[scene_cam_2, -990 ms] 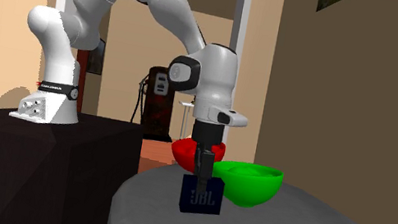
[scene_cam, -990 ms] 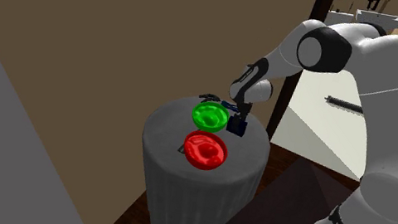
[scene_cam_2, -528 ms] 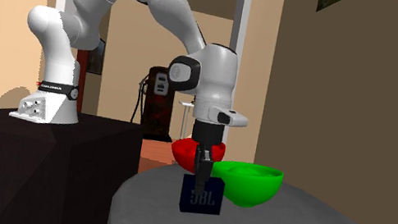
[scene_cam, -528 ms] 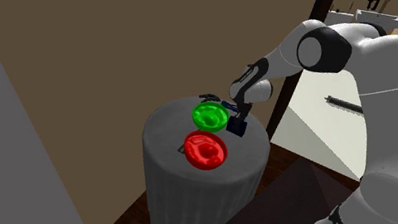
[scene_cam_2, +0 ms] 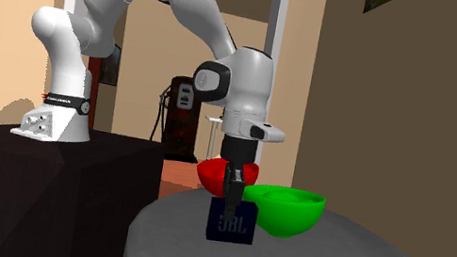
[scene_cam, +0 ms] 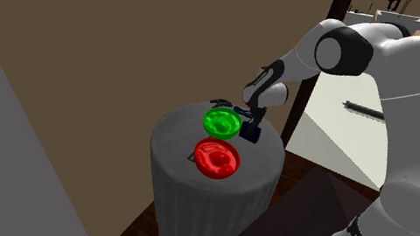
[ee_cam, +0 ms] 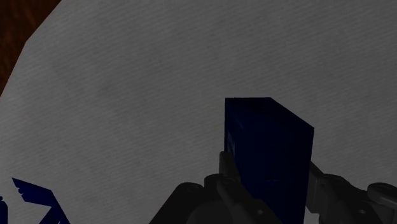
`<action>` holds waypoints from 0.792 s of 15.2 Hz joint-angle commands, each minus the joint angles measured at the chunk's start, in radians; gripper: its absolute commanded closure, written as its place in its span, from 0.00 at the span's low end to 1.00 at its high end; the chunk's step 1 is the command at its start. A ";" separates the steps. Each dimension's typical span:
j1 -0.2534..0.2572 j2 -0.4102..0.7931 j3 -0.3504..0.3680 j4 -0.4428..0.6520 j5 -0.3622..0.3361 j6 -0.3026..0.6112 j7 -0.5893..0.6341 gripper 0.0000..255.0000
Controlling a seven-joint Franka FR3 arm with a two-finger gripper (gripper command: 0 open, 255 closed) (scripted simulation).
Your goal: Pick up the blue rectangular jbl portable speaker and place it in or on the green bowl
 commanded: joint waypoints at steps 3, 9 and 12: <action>0.007 -0.044 -0.008 -0.013 -0.007 -0.030 0.005 1.00; 0.016 -0.111 -0.021 -0.030 -0.020 -0.081 0.013 1.00; 0.021 -0.143 -0.027 -0.035 -0.027 -0.107 0.018 1.00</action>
